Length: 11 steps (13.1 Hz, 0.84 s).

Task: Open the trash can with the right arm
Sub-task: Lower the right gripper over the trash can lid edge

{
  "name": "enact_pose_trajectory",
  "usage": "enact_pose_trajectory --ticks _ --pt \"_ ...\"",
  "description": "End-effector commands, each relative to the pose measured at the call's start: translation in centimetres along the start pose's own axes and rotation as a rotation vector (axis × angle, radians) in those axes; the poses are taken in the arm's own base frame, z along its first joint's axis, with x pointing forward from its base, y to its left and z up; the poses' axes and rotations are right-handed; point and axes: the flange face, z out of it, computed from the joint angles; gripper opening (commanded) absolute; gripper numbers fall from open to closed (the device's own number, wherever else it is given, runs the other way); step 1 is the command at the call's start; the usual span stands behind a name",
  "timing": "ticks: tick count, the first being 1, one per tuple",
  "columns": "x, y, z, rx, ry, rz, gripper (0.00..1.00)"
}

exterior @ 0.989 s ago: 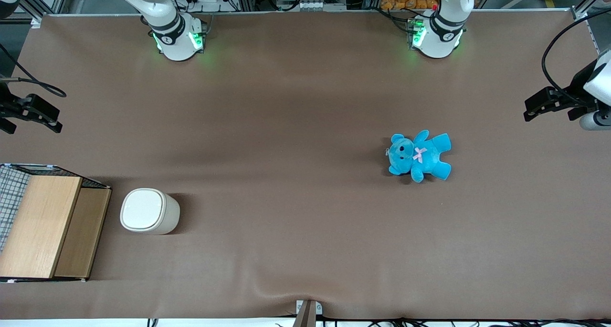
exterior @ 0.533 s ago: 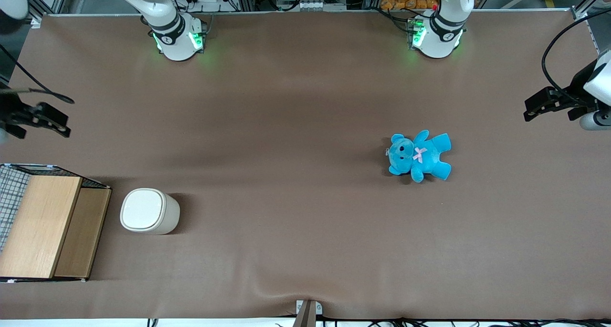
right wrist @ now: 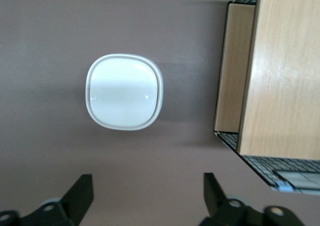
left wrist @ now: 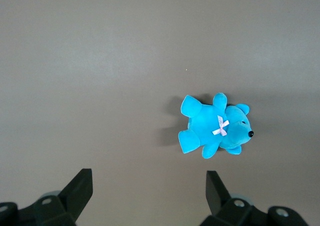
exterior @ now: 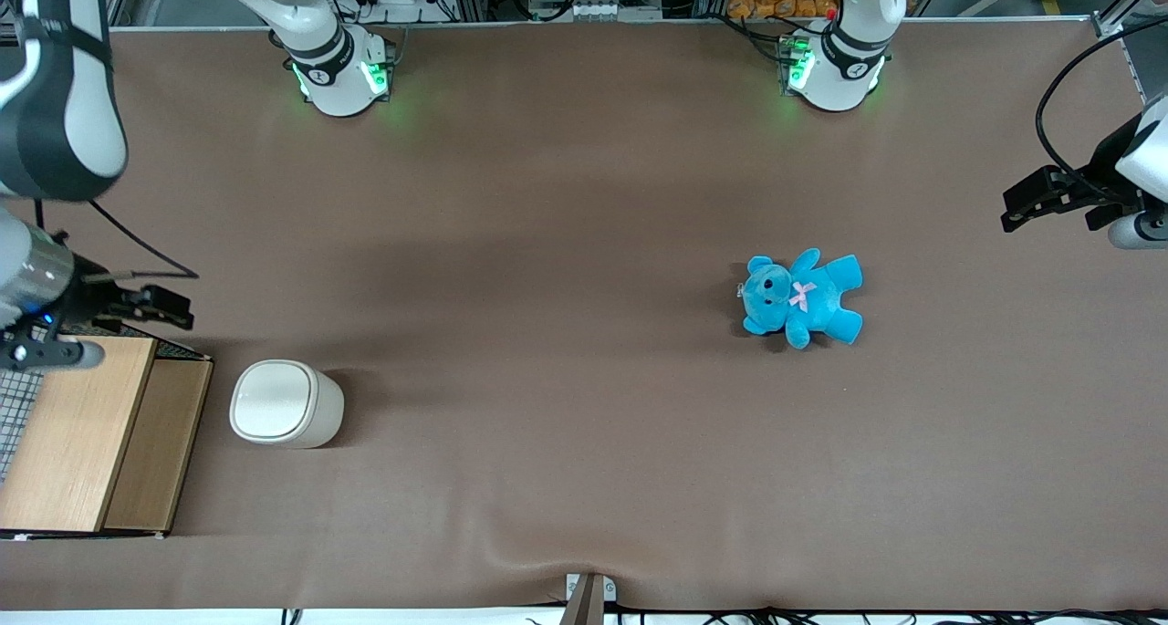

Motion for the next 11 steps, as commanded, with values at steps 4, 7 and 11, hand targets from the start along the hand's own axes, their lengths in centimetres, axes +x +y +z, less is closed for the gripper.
enact_pose_trajectory --ticks 4,7,11 --pt "3.6 -1.0 6.2 0.025 -0.025 -0.018 0.1" --pt "4.4 -1.4 9.5 0.021 -0.052 -0.028 0.0" --pt "5.5 -1.4 11.7 0.015 -0.015 -0.021 0.0"
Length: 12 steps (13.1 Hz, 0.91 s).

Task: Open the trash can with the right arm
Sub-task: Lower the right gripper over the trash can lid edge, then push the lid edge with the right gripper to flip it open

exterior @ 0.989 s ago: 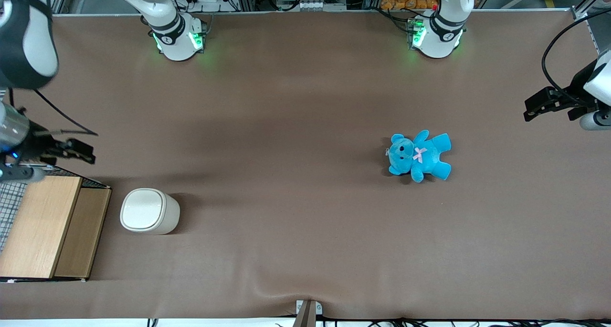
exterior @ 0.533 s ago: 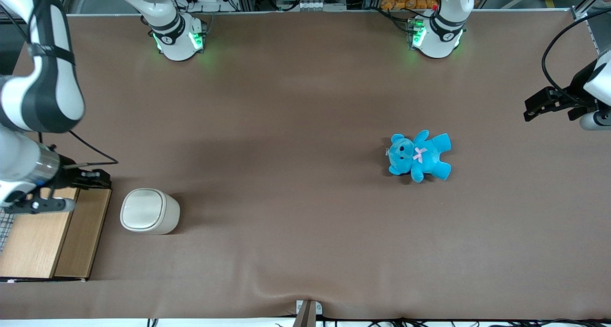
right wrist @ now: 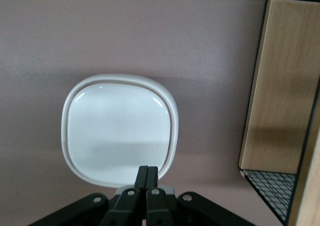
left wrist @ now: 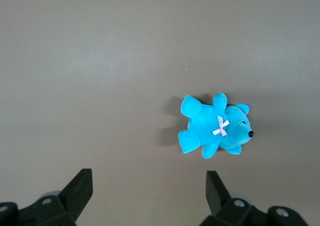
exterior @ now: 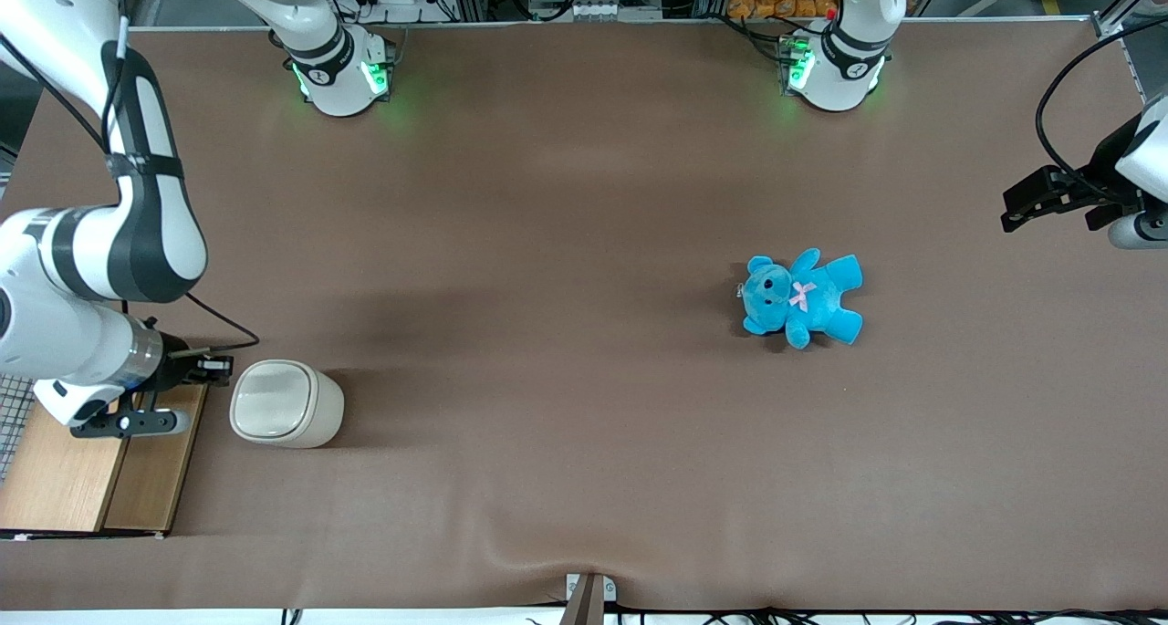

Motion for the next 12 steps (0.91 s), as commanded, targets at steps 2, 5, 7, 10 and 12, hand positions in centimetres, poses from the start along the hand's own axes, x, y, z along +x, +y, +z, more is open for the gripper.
enact_pose_trajectory --ticks 2,5,7,10,12 --pt "1.5 0.3 1.8 0.005 0.027 -0.002 0.0" --pt "1.6 0.5 3.3 0.008 0.012 0.006 0.0" --pt "1.6 0.5 3.6 0.009 0.01 0.005 0.0" --pt "1.7 0.2 4.1 0.013 0.009 0.007 0.0" --pt "1.9 0.5 4.9 0.017 0.016 0.011 0.0"
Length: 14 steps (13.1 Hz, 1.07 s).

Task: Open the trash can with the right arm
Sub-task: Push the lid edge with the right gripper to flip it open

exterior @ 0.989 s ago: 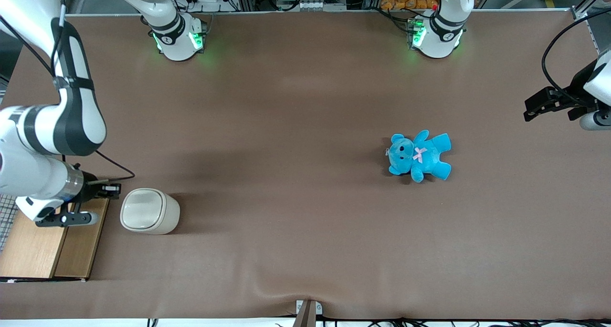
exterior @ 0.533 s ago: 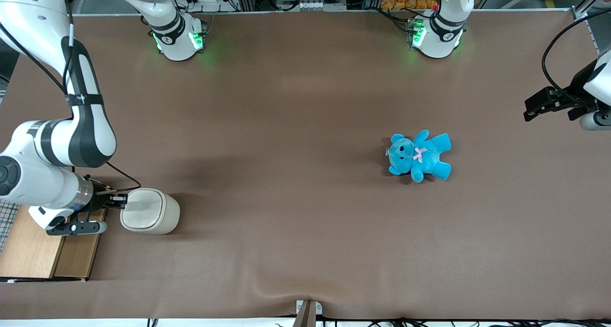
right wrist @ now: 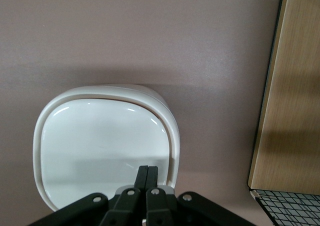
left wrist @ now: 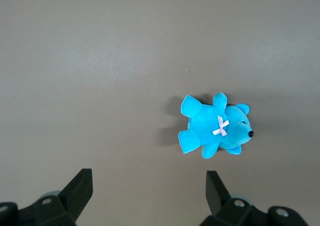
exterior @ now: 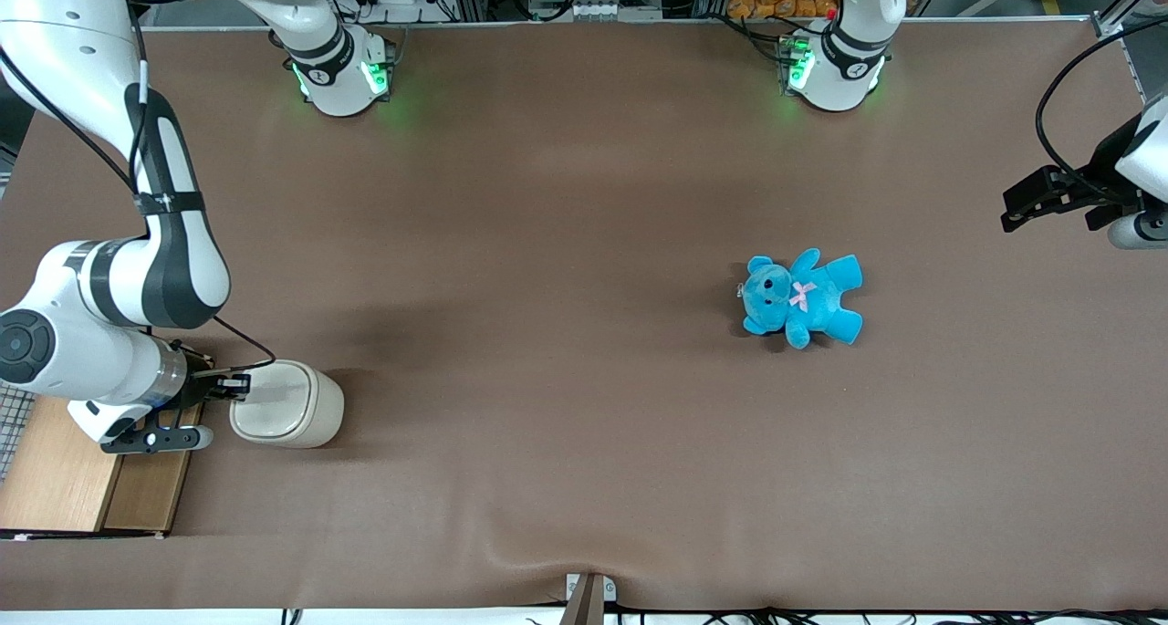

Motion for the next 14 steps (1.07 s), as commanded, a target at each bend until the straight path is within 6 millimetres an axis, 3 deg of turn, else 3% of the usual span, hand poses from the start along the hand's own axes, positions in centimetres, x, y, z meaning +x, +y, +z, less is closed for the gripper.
enact_pose_trajectory --ticks 1,4,6,10,14 --pt "0.9 0.3 1.2 0.016 0.022 0.006 0.0" --pt "0.9 0.9 2.5 0.019 0.019 0.017 0.0" --pt "1.0 0.3 2.0 0.027 0.02 0.02 0.0" --pt "1.4 -0.4 -3.4 0.029 -0.022 0.003 0.0" --pt "1.2 -3.5 -7.0 0.029 -0.054 -0.038 0.0"
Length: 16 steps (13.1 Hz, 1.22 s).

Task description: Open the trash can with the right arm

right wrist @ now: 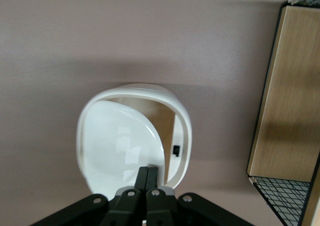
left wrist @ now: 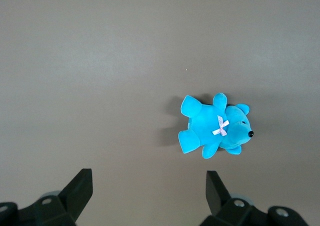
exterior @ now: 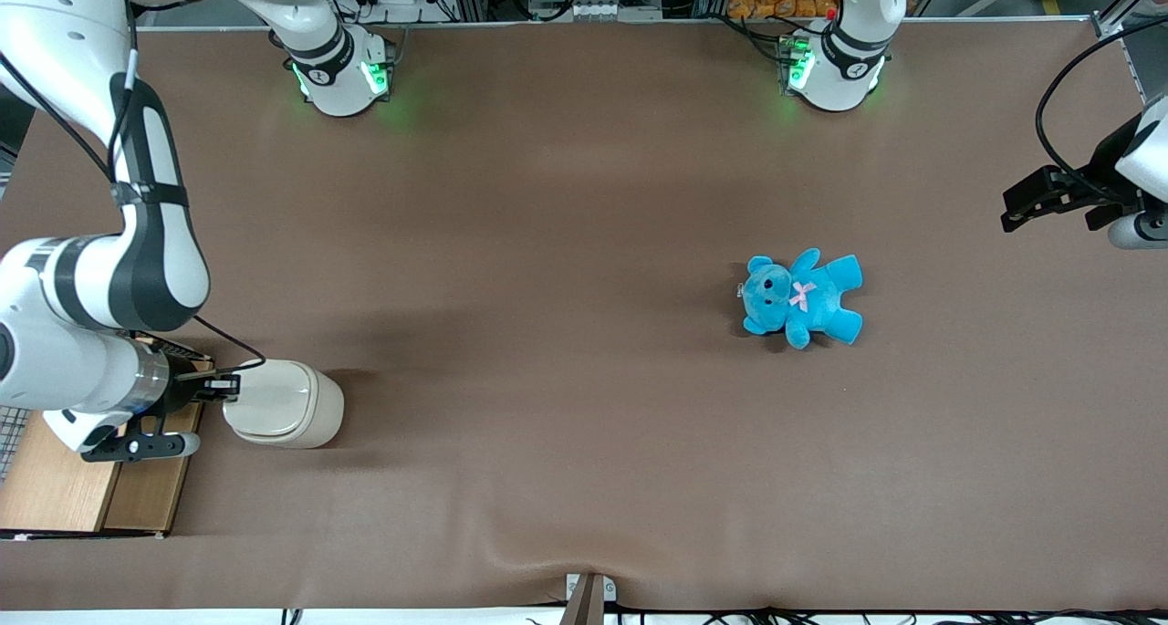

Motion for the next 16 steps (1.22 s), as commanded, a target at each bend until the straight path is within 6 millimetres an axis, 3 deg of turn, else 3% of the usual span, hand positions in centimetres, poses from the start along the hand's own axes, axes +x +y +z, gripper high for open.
enact_pose_trajectory --ticks 1,2,3,4,5,9,11,16 --pt "-0.3 -2.3 -3.1 0.002 -0.011 -0.026 0.0" --pt "-0.4 -2.7 -4.3 0.0 -0.014 -0.032 0.07" --pt "-0.7 -2.9 -5.2 0.001 -0.023 -0.034 0.31" --pt "-0.9 -2.6 -6.0 0.002 -0.028 -0.035 0.87" --pt "-1.4 -1.8 -7.5 0.012 -0.01 -0.027 1.0" --pt "-4.0 -0.7 -12.5 0.032 -0.002 -0.006 1.0" --pt "-6.2 -0.2 -13.9 0.032 -0.044 0.001 1.0" --pt "-11.3 3.5 -18.7 0.032 -0.001 -0.008 1.0"
